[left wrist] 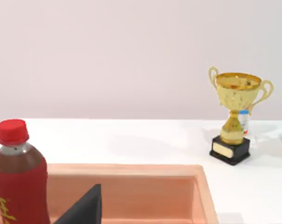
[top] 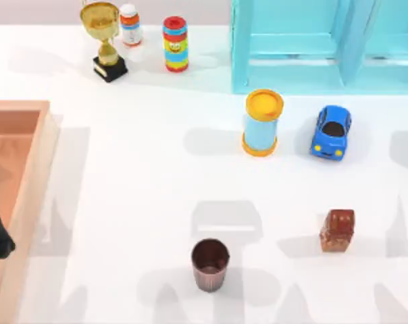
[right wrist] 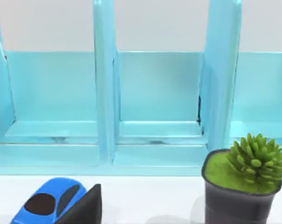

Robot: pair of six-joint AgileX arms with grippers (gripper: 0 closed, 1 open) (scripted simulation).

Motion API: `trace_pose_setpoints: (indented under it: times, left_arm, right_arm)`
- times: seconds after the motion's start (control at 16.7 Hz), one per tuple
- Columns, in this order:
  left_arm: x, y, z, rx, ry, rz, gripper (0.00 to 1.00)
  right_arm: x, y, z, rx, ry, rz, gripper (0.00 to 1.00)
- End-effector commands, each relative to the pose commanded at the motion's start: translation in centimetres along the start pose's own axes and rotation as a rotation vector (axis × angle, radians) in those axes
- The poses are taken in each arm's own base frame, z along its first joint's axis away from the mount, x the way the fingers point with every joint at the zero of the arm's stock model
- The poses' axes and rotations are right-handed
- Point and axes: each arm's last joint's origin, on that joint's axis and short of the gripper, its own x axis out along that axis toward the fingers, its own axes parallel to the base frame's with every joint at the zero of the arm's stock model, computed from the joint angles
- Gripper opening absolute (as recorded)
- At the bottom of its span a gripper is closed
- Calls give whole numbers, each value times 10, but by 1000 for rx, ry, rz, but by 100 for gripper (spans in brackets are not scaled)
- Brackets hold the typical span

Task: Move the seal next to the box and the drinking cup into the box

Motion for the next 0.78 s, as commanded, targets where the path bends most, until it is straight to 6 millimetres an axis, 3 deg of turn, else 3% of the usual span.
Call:
trace_pose_setpoints:
  times: [0.18,0.36,0.6,0.78]
  left_arm:
    - [0,0,2,-4,4,-3,100]
    - [0,-4,20,-38,44,-31,100]
    - [9,-14,69,-124,171,-101,100]
    - [30,-30,115,-198,320,-159,100]
  right_arm:
    - [0,0,0,0,0,0,100]
    - [0,0,0,0,0,0,100]
    - [0,0,0,0,0,0,100]
    - [0,0,0,0,0,0,100]
